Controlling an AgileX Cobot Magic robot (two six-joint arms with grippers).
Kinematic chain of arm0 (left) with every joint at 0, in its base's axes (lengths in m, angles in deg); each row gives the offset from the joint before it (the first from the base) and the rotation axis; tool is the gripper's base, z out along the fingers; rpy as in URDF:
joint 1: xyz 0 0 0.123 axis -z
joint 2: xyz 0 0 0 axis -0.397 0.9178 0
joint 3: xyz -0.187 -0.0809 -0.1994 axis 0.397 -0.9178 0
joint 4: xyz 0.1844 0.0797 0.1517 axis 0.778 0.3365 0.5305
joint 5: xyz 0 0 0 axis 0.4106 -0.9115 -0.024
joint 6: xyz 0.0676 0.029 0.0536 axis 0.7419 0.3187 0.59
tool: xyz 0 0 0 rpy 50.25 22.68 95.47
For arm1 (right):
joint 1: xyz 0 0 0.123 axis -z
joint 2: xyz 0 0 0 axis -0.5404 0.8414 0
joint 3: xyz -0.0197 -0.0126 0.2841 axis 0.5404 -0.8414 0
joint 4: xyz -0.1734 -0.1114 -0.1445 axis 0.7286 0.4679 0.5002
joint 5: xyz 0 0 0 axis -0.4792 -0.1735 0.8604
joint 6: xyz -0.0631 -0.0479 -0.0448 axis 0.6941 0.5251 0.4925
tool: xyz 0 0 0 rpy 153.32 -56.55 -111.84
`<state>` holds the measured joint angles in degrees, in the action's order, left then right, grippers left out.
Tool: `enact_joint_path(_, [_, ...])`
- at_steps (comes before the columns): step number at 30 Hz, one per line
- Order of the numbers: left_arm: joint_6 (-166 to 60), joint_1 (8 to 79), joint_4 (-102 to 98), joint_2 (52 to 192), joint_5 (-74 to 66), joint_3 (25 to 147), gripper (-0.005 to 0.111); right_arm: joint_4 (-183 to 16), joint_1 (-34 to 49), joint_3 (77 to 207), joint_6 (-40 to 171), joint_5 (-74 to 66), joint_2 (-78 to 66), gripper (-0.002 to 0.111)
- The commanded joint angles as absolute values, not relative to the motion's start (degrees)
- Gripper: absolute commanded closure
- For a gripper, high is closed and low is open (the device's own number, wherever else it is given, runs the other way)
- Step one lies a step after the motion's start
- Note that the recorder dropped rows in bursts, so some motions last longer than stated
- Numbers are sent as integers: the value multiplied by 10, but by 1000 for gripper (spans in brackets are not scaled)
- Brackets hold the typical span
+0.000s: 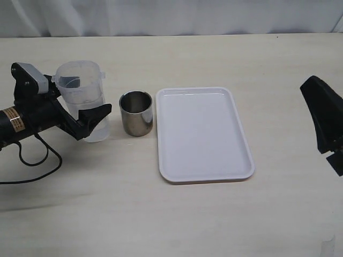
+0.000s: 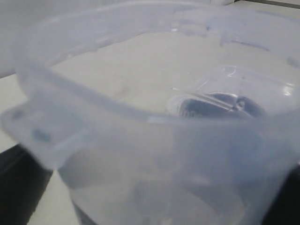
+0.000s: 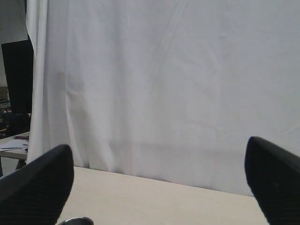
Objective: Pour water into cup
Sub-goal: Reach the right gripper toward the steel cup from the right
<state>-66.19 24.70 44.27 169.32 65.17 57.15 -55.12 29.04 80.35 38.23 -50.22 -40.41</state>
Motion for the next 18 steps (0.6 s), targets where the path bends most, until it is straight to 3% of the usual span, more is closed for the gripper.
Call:
enact_joint_path(1, [-672, 249, 440, 1695, 658, 575, 27, -545, 293, 808, 383, -498, -402, 16])
enact_joint_path(6, [-673, 249, 444, 1695, 658, 575, 81, -543, 293, 808, 383, -494, -402, 16])
enact_joint_path(9, [-682, 249, 448, 1695, 658, 575, 107, -541, 293, 808, 383, -487, -402, 16])
enact_joint_path(18, [-690, 249, 448, 1695, 658, 575, 107, -521, 293, 810, 380, -553, -350, 16])
